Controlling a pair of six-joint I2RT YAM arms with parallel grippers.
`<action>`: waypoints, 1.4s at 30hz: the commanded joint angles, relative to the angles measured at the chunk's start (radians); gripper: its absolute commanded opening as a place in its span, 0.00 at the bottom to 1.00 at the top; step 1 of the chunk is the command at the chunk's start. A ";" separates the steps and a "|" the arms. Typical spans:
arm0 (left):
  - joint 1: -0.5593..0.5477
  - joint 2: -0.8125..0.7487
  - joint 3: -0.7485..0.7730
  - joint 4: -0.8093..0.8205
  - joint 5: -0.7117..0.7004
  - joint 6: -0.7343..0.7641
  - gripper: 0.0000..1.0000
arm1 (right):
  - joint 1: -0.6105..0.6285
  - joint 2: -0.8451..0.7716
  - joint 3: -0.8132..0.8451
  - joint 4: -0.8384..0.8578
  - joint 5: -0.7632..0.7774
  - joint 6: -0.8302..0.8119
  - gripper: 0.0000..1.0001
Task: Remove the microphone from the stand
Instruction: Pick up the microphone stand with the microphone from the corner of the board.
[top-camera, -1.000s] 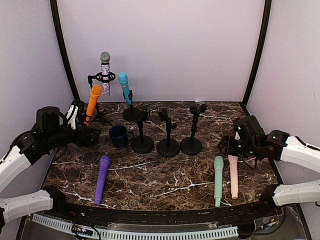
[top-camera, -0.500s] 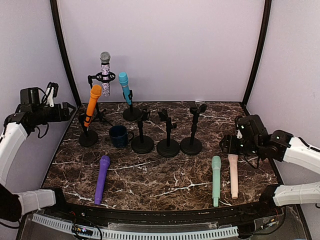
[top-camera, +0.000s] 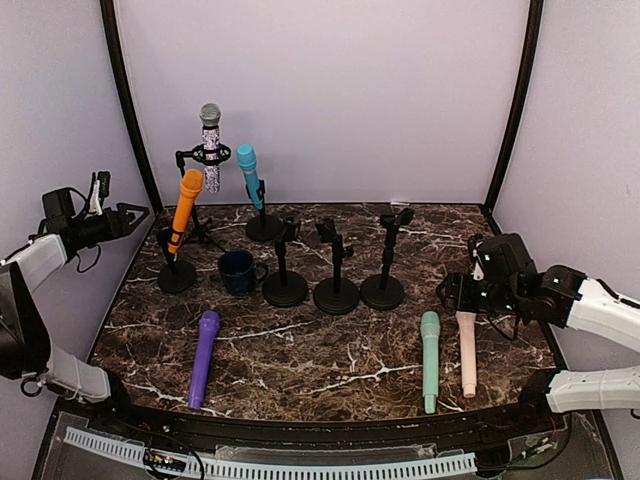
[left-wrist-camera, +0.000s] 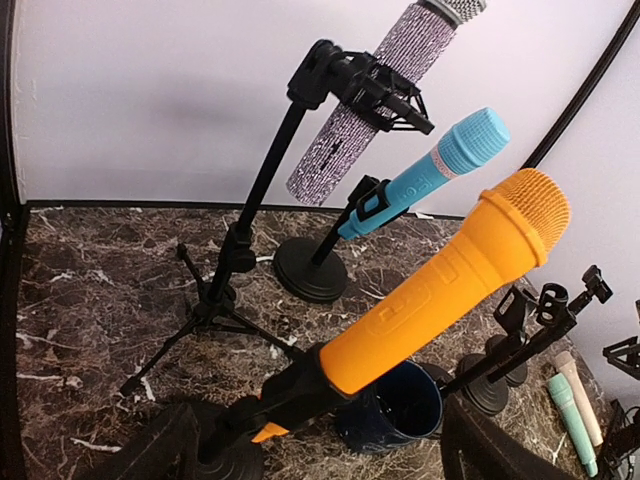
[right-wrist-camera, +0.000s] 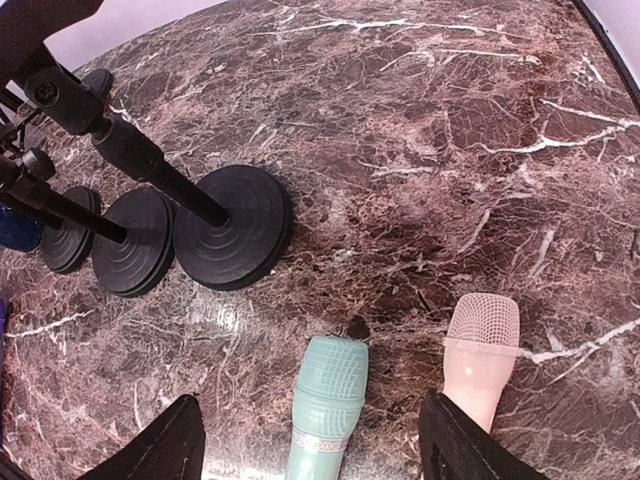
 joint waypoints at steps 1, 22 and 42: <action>0.018 0.097 -0.017 0.209 0.203 -0.070 0.85 | -0.005 -0.017 -0.017 0.041 -0.022 -0.006 0.75; -0.080 0.313 0.015 0.132 0.144 0.049 0.83 | -0.005 -0.053 -0.023 0.040 -0.039 0.014 0.75; -0.081 0.193 -0.059 -0.026 0.021 0.148 0.60 | -0.005 -0.107 -0.054 0.034 -0.038 0.031 0.75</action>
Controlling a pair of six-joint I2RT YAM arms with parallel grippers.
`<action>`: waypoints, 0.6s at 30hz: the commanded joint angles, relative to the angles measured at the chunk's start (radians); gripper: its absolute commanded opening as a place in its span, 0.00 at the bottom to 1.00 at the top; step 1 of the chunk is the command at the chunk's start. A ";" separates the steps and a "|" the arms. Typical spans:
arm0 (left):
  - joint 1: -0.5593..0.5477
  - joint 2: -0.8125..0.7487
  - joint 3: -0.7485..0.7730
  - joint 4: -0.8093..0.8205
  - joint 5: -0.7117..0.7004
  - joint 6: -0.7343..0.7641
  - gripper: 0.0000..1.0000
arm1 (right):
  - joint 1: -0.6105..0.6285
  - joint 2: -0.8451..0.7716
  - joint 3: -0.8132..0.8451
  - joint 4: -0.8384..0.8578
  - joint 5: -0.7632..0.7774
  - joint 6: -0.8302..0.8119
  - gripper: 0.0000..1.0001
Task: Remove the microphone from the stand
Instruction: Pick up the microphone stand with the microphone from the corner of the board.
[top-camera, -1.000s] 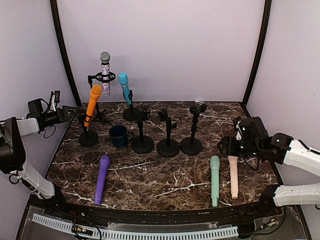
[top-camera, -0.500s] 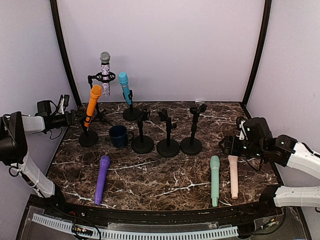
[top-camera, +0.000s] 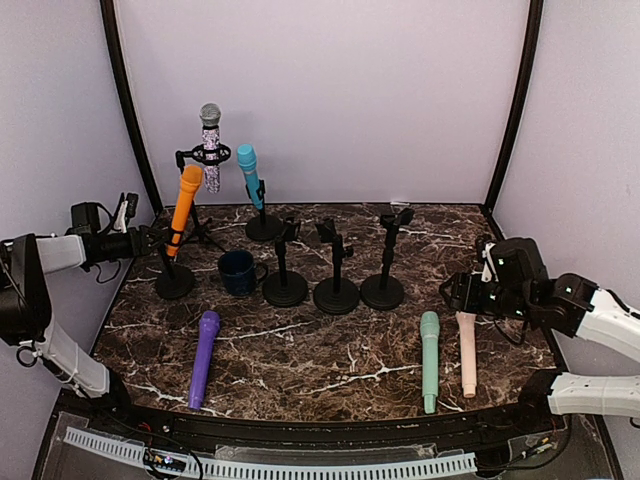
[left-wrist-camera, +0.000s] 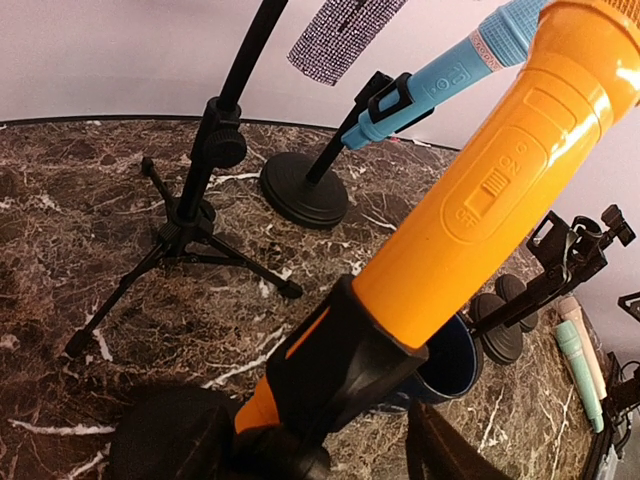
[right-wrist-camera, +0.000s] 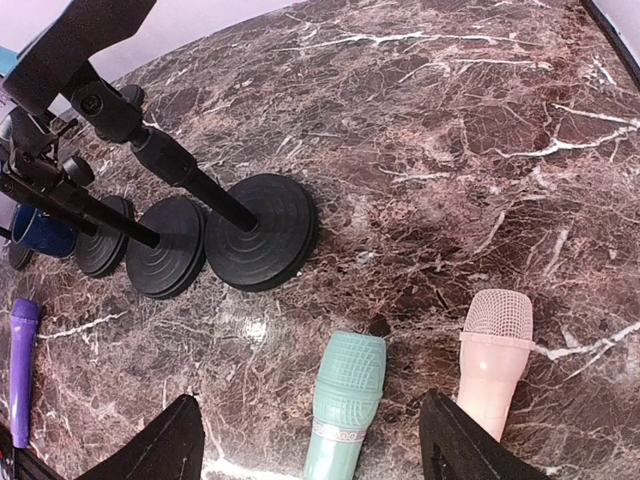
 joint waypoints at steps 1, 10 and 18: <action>-0.005 -0.056 -0.033 -0.063 -0.009 0.034 0.59 | -0.005 -0.001 -0.014 0.019 -0.004 0.014 0.75; -0.006 -0.111 -0.065 -0.104 -0.077 0.077 0.54 | -0.005 -0.001 -0.014 0.021 0.000 0.014 0.75; -0.017 -0.141 -0.070 -0.101 -0.112 0.102 0.35 | -0.005 -0.005 -0.016 0.014 0.002 0.016 0.75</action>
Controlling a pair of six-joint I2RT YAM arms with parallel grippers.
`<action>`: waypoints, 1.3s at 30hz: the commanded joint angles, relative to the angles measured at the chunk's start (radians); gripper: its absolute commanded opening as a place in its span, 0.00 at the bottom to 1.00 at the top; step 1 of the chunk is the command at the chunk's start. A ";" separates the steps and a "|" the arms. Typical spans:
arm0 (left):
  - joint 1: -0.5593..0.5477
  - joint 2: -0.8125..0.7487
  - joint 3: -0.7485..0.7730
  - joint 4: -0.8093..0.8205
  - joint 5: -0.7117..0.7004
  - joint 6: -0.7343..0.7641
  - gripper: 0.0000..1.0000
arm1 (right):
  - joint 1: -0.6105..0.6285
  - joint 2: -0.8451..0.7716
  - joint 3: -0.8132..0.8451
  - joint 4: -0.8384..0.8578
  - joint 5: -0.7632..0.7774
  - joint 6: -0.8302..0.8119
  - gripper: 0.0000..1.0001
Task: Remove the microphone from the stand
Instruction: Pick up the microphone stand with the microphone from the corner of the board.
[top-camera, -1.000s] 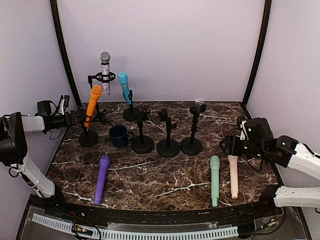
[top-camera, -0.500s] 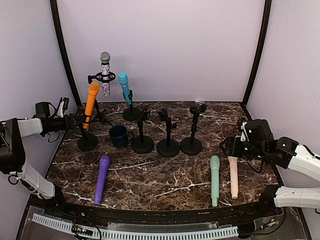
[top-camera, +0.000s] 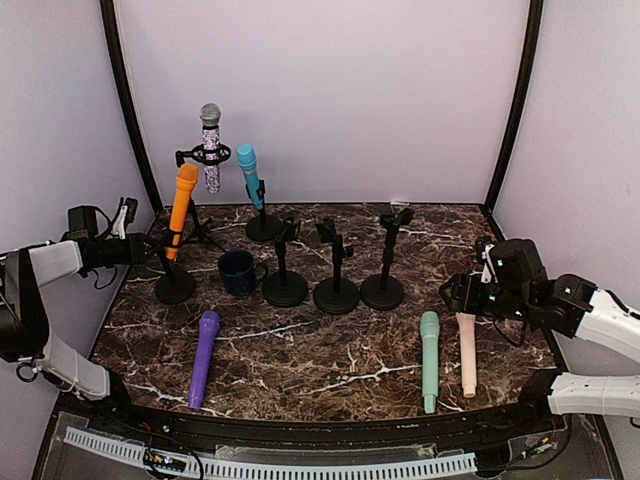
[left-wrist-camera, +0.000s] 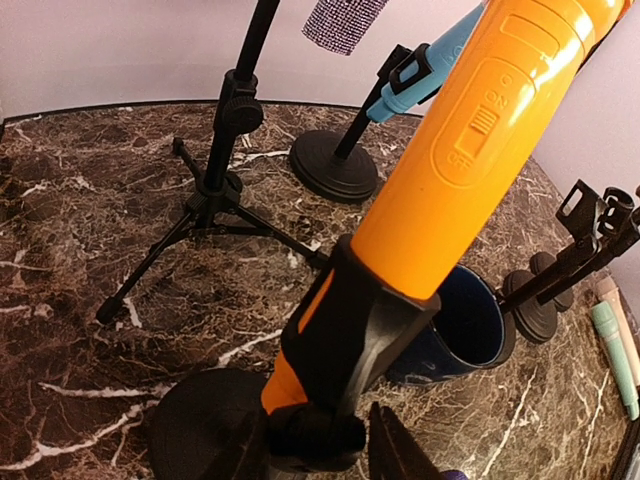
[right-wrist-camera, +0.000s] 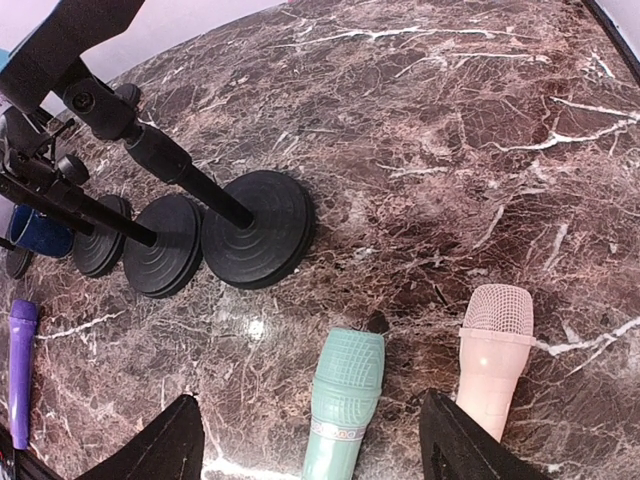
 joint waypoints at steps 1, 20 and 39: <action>-0.013 -0.037 -0.014 -0.023 -0.001 0.033 0.33 | -0.005 -0.008 -0.008 0.012 0.004 0.005 0.75; -0.079 -0.050 -0.014 -0.029 -0.150 0.090 0.40 | -0.005 -0.036 -0.024 -0.004 0.010 0.019 0.75; -0.120 -0.207 -0.065 0.003 -0.243 0.109 0.01 | -0.005 -0.051 -0.024 -0.027 0.024 0.020 0.75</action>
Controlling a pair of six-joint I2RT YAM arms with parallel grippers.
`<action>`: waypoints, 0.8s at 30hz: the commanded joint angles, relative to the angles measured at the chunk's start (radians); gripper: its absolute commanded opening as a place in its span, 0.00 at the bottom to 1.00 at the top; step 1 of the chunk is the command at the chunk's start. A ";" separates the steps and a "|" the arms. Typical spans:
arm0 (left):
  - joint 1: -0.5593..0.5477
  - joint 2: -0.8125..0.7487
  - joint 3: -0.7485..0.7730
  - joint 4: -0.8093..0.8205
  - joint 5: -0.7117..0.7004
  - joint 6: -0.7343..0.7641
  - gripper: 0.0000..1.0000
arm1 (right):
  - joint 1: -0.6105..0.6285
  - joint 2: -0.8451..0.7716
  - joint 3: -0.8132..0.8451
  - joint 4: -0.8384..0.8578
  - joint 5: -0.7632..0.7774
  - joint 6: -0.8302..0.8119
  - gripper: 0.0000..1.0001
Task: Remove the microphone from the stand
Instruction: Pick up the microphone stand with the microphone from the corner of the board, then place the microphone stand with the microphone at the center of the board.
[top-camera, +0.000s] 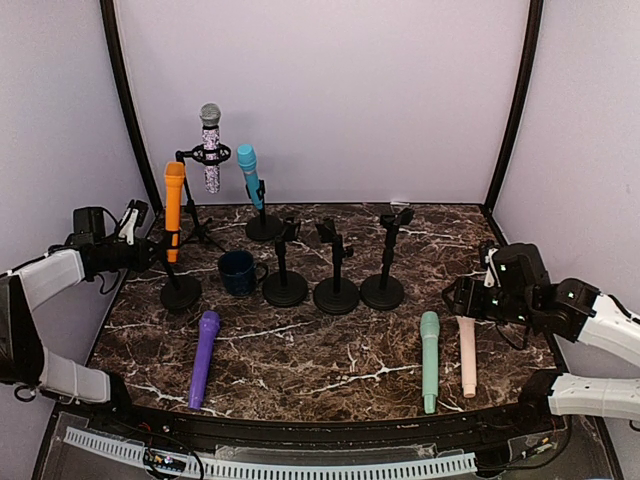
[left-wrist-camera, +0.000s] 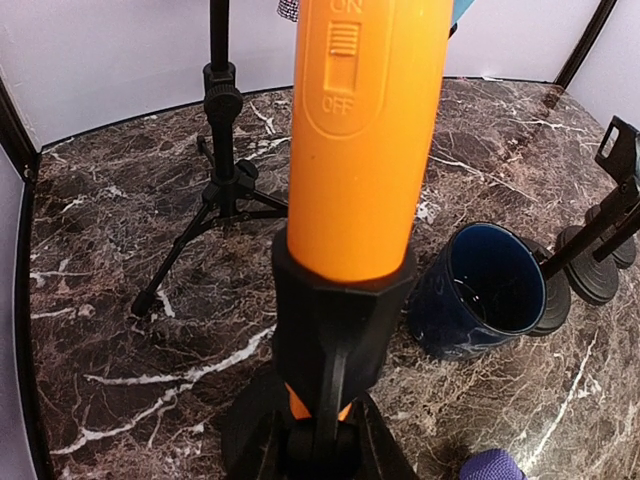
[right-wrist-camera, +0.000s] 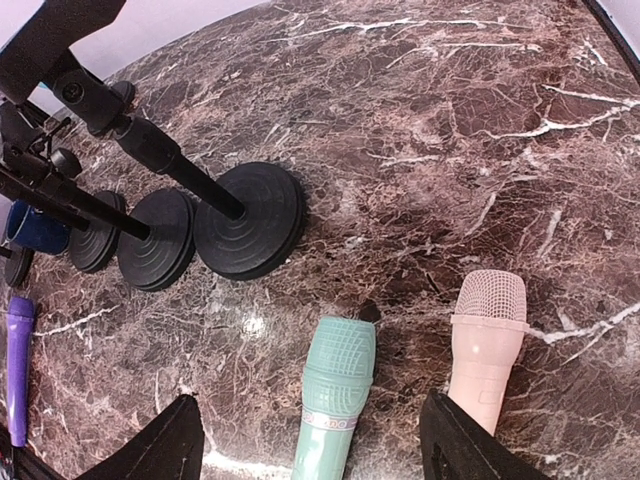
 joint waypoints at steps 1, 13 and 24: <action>-0.017 -0.094 -0.002 0.033 -0.031 -0.005 0.00 | -0.005 -0.016 0.002 -0.012 0.026 0.005 0.75; -0.056 -0.330 0.035 -0.026 0.049 -0.104 0.00 | -0.006 0.000 0.098 -0.034 0.025 -0.040 0.75; -0.476 -0.296 0.171 -0.186 0.032 -0.071 0.00 | -0.003 -0.010 0.130 0.185 -0.297 -0.144 0.81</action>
